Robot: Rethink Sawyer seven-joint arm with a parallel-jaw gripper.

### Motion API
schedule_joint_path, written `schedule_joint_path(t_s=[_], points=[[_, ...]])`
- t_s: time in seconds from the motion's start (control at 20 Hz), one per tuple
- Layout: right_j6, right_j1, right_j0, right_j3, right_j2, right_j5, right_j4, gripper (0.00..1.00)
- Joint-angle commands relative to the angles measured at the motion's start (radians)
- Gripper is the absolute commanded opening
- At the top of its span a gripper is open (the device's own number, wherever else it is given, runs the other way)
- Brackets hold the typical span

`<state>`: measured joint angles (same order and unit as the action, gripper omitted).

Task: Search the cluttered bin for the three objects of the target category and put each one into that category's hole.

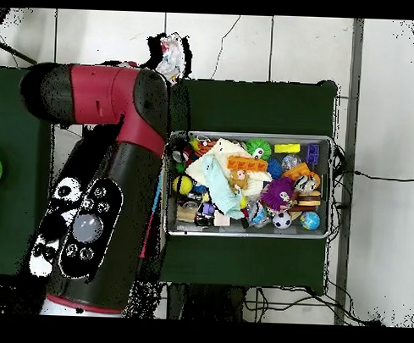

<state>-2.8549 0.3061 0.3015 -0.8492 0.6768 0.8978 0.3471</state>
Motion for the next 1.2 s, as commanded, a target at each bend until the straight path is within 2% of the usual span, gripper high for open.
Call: schedule_joint_path(t_s=[0.05,0.6,0.9,1.2], points=[[0.273,0.116,-0.01,-0.225,-0.174,0.084,-0.1,0.0],[0.223,0.161,0.008,-0.304,-0.232,0.001,-0.188,0.0],[0.25,0.246,-0.005,-0.422,-0.293,-0.087,-0.229,0.0],[0.298,0.331,-0.027,-0.516,-0.359,-0.129,-0.274,0.0]])
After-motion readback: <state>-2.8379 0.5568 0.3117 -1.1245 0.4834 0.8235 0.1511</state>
